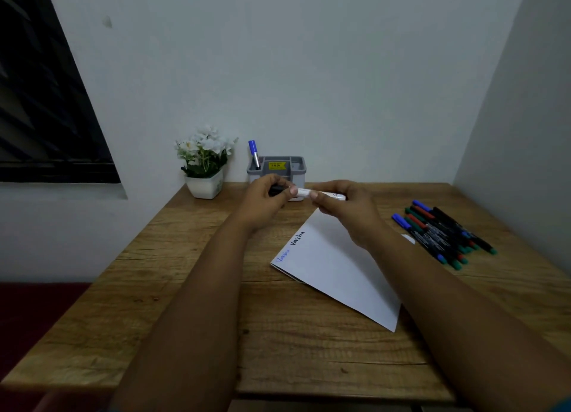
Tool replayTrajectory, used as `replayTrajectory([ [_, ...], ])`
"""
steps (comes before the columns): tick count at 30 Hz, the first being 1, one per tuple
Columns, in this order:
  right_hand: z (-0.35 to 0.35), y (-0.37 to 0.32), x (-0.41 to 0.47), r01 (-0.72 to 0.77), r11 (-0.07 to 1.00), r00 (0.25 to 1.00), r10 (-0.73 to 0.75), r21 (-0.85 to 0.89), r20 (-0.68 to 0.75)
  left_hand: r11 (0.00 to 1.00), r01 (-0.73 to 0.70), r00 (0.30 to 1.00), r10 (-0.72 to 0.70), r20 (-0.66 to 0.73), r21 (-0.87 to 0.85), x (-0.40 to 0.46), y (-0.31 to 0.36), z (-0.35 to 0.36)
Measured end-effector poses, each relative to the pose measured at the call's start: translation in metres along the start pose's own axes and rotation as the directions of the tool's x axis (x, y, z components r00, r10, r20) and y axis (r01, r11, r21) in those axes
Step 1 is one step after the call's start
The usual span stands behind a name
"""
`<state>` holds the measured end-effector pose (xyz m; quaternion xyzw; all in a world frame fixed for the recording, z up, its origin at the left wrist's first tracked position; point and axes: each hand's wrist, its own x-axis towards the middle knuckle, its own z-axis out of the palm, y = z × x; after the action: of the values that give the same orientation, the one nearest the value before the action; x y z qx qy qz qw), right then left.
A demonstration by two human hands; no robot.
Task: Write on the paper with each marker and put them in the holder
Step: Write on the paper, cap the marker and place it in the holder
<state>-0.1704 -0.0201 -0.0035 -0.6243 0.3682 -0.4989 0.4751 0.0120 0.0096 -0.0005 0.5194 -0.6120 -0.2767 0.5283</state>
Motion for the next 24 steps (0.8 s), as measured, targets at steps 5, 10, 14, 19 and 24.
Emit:
replayTrajectory([
  [5,0.009,0.005,0.001,0.398,0.688,0.893,-0.441,-0.607,0.086,0.999,-0.016,1.0,0.016,0.003,0.031,0.0,0.0,-0.006],
  [10,0.012,0.013,0.008,0.456,0.567,0.875,-0.427,-0.686,0.229,0.996,-0.058,0.998,0.058,0.004,0.072,0.001,0.003,-0.008],
  [14,0.019,0.023,0.011,0.498,0.455,0.861,-0.359,-0.738,0.36,0.995,-0.086,0.994,0.089,-0.057,0.049,0.003,0.001,-0.005],
  [19,0.029,-0.007,0.031,0.492,0.52,0.866,-0.207,-0.699,0.455,0.969,-0.118,0.984,0.085,-0.155,-0.219,0.005,-0.001,0.001],
  [24,0.026,-0.026,0.065,0.445,0.598,0.884,-0.175,-0.667,0.433,0.95,-0.098,0.936,-0.013,-0.351,-0.297,0.023,-0.018,0.003],
])
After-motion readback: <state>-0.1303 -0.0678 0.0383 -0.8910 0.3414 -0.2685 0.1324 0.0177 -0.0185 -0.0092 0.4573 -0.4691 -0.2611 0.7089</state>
